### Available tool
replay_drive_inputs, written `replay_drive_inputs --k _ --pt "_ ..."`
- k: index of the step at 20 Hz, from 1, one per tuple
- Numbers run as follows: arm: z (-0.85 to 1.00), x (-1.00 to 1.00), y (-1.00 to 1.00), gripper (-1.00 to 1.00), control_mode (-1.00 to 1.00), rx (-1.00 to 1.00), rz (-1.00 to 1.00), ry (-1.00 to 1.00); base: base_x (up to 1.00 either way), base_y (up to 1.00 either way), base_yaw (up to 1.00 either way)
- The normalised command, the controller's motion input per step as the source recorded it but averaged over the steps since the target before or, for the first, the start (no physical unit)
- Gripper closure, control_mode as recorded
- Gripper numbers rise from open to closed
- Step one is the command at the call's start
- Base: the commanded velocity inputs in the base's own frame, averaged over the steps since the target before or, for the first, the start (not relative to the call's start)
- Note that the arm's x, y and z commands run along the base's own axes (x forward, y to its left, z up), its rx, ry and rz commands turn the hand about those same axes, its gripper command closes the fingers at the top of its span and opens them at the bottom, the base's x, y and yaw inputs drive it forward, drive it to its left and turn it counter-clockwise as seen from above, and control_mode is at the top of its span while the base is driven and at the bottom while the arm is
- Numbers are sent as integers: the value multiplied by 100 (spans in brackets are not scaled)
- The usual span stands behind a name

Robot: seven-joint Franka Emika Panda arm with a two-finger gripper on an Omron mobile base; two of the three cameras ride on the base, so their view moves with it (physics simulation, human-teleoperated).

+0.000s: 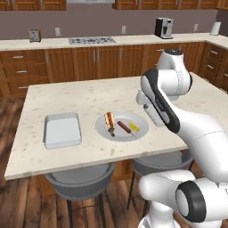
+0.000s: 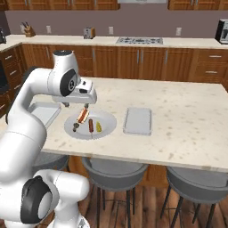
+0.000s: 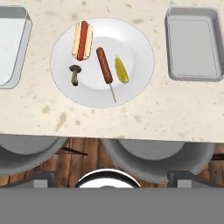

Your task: Place one cooked food and one vegetable from the large plate to each tupperware container.

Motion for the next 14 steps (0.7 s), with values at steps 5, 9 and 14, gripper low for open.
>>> replay_drive_inputs --k 5,9,14 --pt "0 0 0 -100 100 0 0 0 45 30 0" --pt "0 0 0 -100 100 0 0 0 66 0 0" --pt "0 0 0 -100 100 0 0 0 47 10 0"
